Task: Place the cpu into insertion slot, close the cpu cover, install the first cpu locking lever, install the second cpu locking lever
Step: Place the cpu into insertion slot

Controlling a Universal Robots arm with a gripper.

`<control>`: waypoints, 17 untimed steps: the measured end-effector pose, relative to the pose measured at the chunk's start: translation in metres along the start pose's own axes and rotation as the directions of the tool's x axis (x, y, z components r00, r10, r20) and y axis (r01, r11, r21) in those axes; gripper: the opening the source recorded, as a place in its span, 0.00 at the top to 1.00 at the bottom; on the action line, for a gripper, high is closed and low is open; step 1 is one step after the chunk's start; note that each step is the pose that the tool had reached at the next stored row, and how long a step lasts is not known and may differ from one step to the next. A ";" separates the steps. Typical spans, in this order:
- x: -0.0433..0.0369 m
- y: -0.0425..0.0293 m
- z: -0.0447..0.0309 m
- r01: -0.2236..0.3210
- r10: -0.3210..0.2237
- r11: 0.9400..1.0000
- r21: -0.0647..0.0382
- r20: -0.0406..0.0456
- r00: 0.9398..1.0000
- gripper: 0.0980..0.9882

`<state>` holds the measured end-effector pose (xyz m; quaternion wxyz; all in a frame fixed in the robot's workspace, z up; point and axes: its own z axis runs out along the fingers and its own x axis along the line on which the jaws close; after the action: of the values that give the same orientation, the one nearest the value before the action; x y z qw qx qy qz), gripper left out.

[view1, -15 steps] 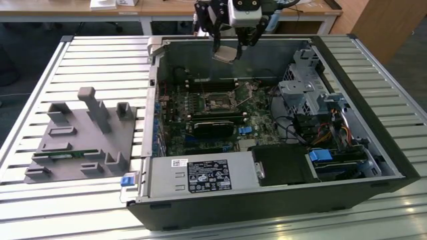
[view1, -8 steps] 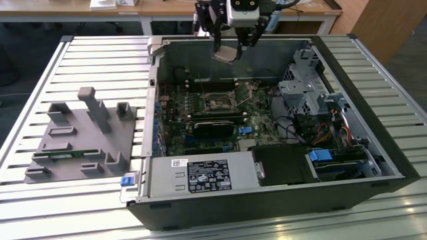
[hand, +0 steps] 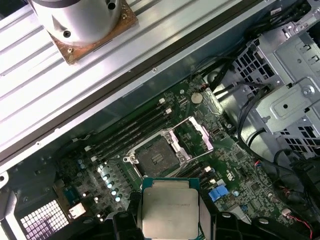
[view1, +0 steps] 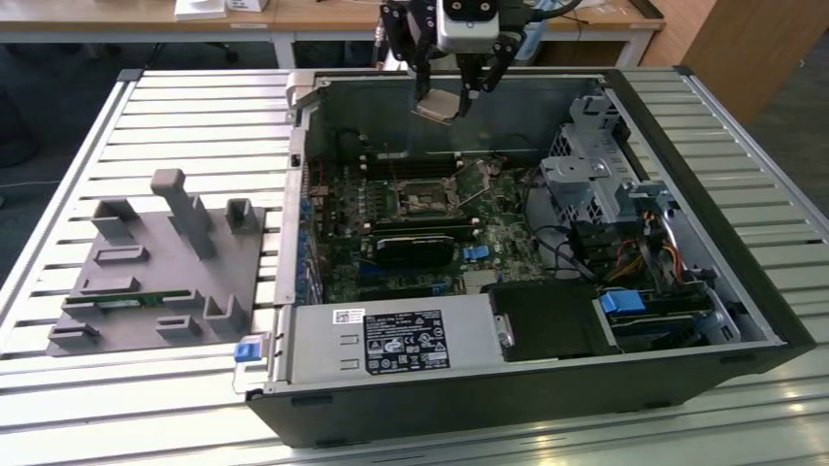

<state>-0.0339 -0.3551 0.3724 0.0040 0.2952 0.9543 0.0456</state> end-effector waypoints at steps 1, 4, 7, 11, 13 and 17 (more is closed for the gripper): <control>0.0000 0.0000 0.0000 -0.005 0.005 1.000 0.000 0.001 1.000 0.50; 0.0000 0.0000 0.0001 -0.020 0.020 1.000 0.000 0.002 1.000 0.50; 0.0000 0.0000 0.0002 -0.035 0.035 0.999 -0.001 0.003 0.999 0.50; 0.0000 0.0000 0.0004 -0.055 0.055 0.999 -0.001 0.005 0.998 0.50; 0.0000 0.0000 0.0005 -0.064 0.064 0.998 -0.001 0.006 0.998 0.50; 0.0000 0.0000 0.0006 -0.083 0.083 0.997 -0.002 0.007 0.997 0.50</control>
<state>-0.0339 -0.3551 0.3718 0.0059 0.3346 0.9412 0.0454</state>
